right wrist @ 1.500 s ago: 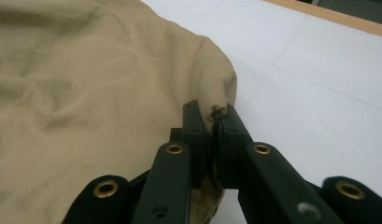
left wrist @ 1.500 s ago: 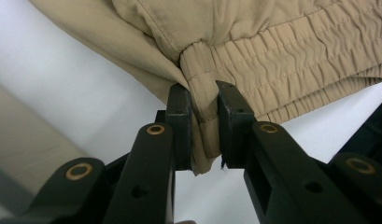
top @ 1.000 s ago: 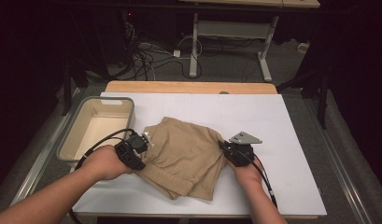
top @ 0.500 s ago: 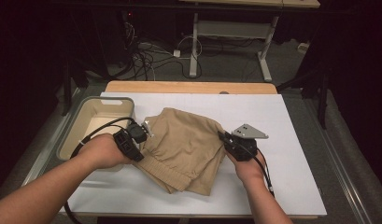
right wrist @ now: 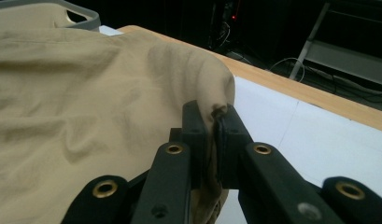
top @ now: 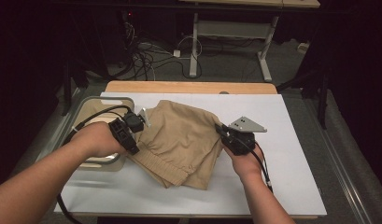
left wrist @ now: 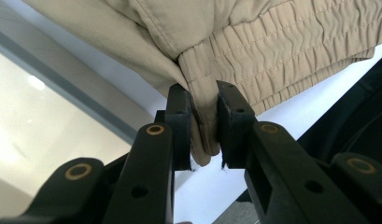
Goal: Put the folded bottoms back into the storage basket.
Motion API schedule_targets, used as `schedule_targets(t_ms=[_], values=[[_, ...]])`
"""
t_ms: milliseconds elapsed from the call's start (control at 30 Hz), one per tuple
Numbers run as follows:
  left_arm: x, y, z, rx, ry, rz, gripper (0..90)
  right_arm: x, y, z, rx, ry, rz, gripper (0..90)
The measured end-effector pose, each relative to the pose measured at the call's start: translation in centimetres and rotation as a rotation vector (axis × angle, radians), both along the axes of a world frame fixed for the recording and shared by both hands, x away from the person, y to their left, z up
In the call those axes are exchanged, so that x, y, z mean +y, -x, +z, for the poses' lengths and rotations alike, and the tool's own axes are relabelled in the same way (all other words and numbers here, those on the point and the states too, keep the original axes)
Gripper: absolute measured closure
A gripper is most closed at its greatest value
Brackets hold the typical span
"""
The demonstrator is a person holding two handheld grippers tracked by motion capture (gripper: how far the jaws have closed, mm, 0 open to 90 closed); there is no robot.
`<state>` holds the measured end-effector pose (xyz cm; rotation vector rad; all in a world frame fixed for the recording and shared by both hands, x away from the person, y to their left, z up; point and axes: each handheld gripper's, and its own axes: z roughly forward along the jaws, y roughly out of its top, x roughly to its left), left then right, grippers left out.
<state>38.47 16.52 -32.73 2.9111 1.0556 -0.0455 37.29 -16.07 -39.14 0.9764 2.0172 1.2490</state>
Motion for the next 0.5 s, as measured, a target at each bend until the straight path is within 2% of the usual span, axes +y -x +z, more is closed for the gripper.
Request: schedule_targets(t_ms=[300, 500], values=[[0.3, -0.5, 2.1, 0.003, -0.035, -0.019, 75.2, 0.6, -0.1, 0.9, -0.016, -0.003, 0.006, 85.6], [1.5, -0.6, 3.5, -0.008, -0.054, -0.010, 75.3, 1.8, -0.6, 1.8, -0.032, 0.001, 0.027, 85.6]])
